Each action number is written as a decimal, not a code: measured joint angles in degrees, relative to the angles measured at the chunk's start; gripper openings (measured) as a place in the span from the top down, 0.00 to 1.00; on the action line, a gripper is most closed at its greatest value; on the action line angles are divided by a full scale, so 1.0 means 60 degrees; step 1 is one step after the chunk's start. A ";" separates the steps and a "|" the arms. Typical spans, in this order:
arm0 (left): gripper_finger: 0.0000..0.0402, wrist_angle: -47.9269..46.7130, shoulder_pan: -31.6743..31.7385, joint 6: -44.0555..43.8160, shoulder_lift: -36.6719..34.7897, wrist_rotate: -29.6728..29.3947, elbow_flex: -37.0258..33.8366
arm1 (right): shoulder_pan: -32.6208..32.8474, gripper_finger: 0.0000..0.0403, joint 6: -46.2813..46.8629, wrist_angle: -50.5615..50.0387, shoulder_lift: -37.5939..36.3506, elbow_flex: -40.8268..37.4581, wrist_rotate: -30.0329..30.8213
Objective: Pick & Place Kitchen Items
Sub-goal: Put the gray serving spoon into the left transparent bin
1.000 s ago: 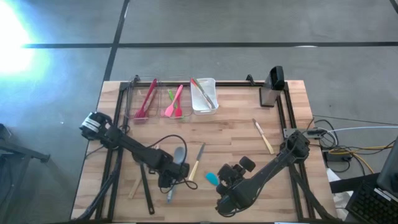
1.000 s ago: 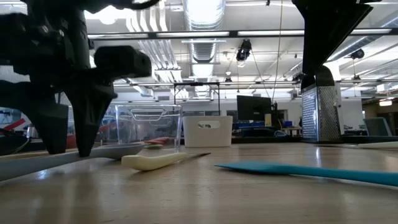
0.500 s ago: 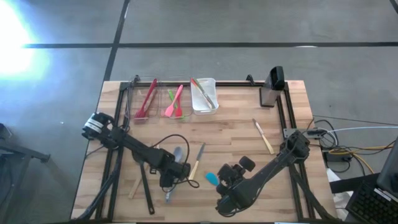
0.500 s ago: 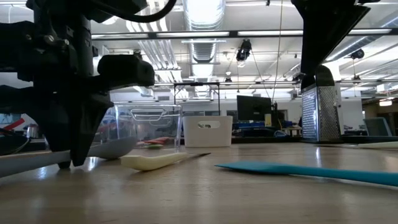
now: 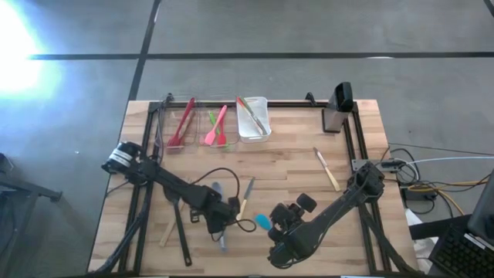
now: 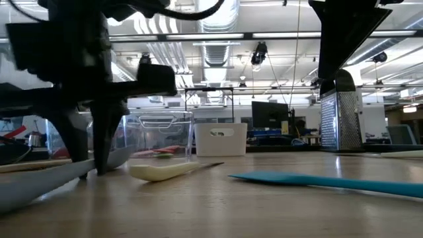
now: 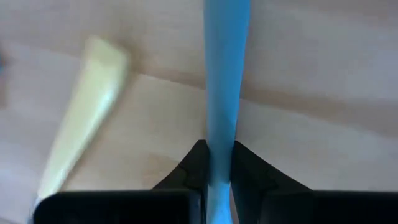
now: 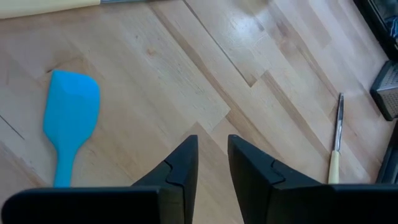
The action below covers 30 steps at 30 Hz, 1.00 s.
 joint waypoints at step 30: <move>0.90 0.1086 0.5632 -0.5882 -0.7831 -0.2280 0.0732 | -0.0025 0.80 -0.0022 0.0015 0.0000 -0.0018 0.0248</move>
